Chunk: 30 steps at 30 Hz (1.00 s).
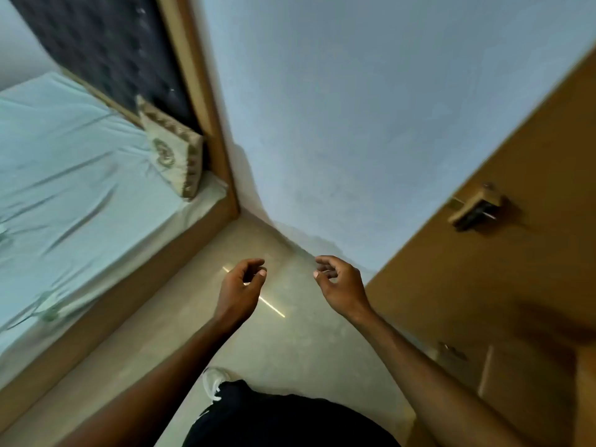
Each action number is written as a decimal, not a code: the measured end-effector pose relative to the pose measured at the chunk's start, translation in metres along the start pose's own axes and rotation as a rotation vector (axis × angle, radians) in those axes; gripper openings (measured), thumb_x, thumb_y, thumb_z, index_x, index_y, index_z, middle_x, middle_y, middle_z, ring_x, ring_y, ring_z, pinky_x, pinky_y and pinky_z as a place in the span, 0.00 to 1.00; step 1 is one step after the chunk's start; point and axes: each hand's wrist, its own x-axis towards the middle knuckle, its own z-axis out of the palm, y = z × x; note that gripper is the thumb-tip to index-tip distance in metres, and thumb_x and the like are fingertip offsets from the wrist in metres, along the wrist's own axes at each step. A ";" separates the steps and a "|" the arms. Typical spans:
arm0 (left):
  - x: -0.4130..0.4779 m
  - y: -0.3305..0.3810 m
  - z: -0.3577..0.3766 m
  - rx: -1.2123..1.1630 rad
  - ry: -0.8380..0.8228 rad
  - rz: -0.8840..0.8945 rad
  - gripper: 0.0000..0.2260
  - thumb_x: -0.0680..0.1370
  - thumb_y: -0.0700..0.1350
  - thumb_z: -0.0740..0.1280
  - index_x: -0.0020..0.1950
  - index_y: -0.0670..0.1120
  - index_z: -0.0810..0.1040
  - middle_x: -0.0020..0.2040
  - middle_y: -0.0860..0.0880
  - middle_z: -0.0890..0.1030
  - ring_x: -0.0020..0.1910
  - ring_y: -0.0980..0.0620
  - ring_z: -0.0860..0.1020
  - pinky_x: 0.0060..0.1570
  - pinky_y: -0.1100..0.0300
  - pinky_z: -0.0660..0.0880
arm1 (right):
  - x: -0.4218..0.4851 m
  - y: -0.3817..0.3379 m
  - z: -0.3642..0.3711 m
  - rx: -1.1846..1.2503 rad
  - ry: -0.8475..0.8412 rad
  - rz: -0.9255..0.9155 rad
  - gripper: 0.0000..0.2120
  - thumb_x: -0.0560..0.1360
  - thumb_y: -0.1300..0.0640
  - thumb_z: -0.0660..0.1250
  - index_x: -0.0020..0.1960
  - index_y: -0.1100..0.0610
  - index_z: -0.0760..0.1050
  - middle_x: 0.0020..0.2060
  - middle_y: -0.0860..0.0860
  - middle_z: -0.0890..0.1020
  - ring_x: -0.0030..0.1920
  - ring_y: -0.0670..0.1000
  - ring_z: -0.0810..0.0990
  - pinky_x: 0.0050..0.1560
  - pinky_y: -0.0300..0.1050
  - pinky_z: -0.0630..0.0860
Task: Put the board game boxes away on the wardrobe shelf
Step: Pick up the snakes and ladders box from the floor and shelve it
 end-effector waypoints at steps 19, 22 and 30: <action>-0.060 -0.165 -0.400 -0.241 0.915 -0.362 0.09 0.79 0.42 0.67 0.59 0.48 0.80 0.49 0.50 0.83 0.48 0.57 0.80 0.43 0.70 0.75 | 0.038 -0.288 0.460 -0.140 -0.876 -0.445 0.13 0.75 0.58 0.69 0.59 0.52 0.79 0.46 0.46 0.83 0.46 0.42 0.81 0.50 0.39 0.79; -0.069 -0.181 -0.443 -0.282 1.032 -0.407 0.10 0.79 0.43 0.67 0.60 0.48 0.80 0.50 0.52 0.83 0.50 0.58 0.80 0.43 0.72 0.75 | 0.031 -0.325 0.519 -0.146 -0.979 -0.517 0.13 0.75 0.58 0.69 0.59 0.52 0.78 0.46 0.46 0.83 0.46 0.42 0.81 0.47 0.35 0.78; -0.104 -0.220 -0.552 -0.398 1.419 -0.517 0.10 0.79 0.46 0.67 0.60 0.52 0.79 0.52 0.54 0.83 0.52 0.57 0.80 0.50 0.64 0.77 | -0.027 -0.428 0.682 -0.229 -1.311 -0.796 0.14 0.74 0.58 0.70 0.59 0.53 0.79 0.48 0.46 0.83 0.45 0.41 0.81 0.47 0.37 0.78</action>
